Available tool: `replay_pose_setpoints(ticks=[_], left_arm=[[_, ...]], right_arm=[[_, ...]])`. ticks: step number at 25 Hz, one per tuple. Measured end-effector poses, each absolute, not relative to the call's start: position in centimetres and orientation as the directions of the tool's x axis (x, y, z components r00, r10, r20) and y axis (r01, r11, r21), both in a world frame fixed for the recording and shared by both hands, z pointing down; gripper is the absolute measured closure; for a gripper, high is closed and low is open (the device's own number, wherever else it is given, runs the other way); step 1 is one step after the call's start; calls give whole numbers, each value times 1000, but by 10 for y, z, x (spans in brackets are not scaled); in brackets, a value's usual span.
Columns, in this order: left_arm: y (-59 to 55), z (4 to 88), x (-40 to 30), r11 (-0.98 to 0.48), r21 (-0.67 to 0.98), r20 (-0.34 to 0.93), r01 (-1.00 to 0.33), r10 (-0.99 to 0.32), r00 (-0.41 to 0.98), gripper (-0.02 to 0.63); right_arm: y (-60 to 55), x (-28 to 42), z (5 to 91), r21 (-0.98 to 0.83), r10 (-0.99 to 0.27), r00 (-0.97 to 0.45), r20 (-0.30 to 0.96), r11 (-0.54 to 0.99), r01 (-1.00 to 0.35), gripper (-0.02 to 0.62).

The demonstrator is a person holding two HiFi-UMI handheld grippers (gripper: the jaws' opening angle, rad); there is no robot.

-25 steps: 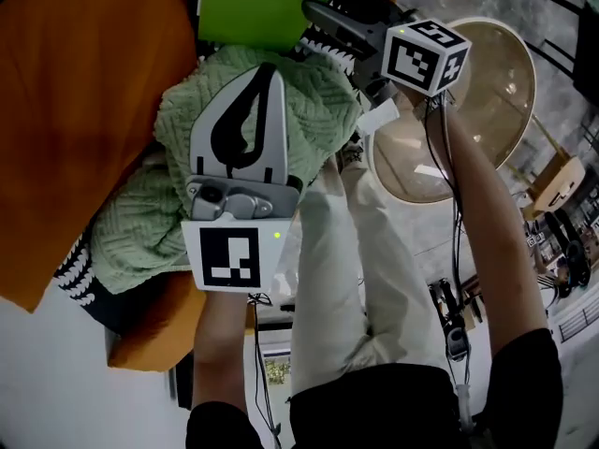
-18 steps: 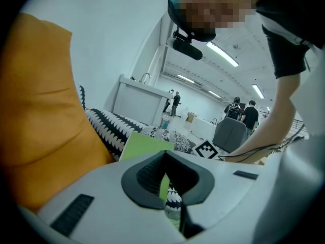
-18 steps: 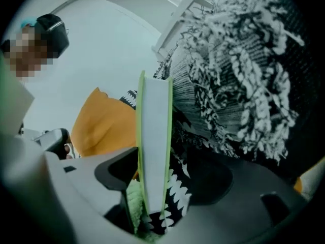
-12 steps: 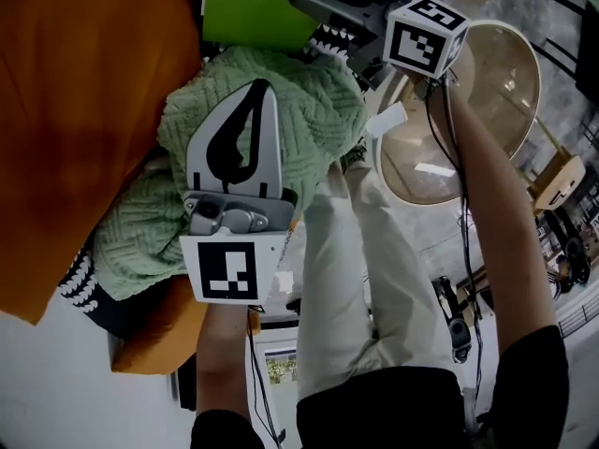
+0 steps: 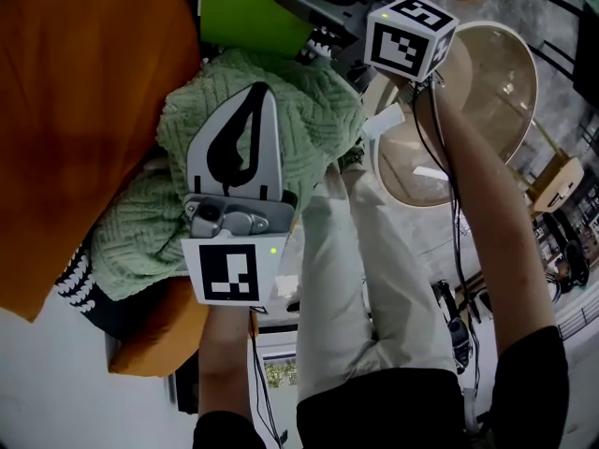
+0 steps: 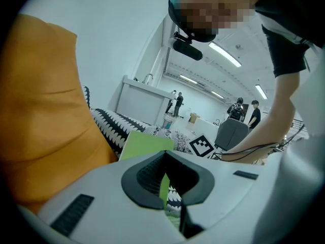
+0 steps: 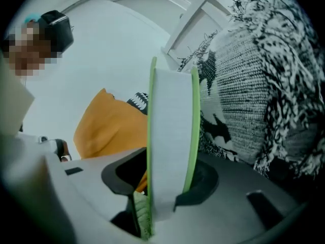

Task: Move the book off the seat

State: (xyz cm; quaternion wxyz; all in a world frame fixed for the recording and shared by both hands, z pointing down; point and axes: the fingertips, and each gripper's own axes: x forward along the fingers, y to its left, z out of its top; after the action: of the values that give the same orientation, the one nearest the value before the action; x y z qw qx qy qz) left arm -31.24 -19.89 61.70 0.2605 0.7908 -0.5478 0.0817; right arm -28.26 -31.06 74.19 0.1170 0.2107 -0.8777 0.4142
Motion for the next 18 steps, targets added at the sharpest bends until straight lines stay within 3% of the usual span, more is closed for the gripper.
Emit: replay_pose_setpoints(ticks=[18], left_arm=[[-185, 594, -283, -294, 300, 392, -908, -829, 398, 597]], right_arm=[[-300, -256, 681, -608, -390, -840, 378, 579, -543, 457]])
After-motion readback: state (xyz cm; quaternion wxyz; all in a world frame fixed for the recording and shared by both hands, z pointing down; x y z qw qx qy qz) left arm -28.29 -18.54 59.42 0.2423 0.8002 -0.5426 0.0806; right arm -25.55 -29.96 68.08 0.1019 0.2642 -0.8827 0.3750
